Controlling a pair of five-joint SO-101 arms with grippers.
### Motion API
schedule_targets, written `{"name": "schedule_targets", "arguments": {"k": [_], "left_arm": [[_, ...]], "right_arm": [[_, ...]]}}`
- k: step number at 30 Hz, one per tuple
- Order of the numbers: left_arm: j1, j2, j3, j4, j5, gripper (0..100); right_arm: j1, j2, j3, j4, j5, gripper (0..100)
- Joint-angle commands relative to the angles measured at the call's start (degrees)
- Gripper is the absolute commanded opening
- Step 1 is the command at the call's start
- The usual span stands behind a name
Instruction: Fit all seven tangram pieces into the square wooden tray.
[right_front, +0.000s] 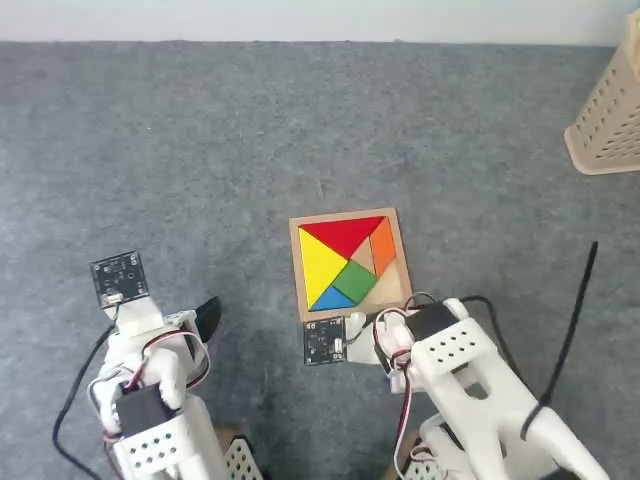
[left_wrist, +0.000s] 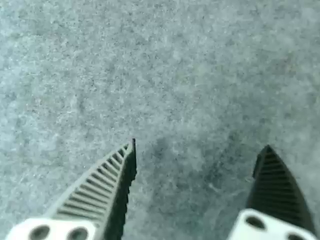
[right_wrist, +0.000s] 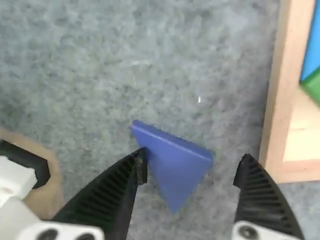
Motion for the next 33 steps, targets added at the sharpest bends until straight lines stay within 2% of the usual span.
{"name": "schedule_targets", "arguments": {"k": [1,14,22,28,33], "left_arm": [[0.1,-0.7,-0.7,-0.1,-0.1,35],[0.1,-0.7,-0.7,-0.1,-0.1,35],[0.1,-0.7,-0.7,-0.1,-0.1,35],[0.1,-0.7,-0.7,-0.1,-0.1,35],[0.1,-0.7,-0.7,-0.1,-0.1,35]], "right_arm": [[-0.1,-1.5,0.3,-0.9,0.9,28.1],[-0.2,-1.5,3.2,-1.0,0.8,27.7],[-0.2,-1.5,3.2,-1.0,0.4,17.1],[-0.1,-1.5,-1.0,-0.4,-6.3,0.9],[0.0,-1.5,-7.6,2.4,-13.7,0.6]]}}
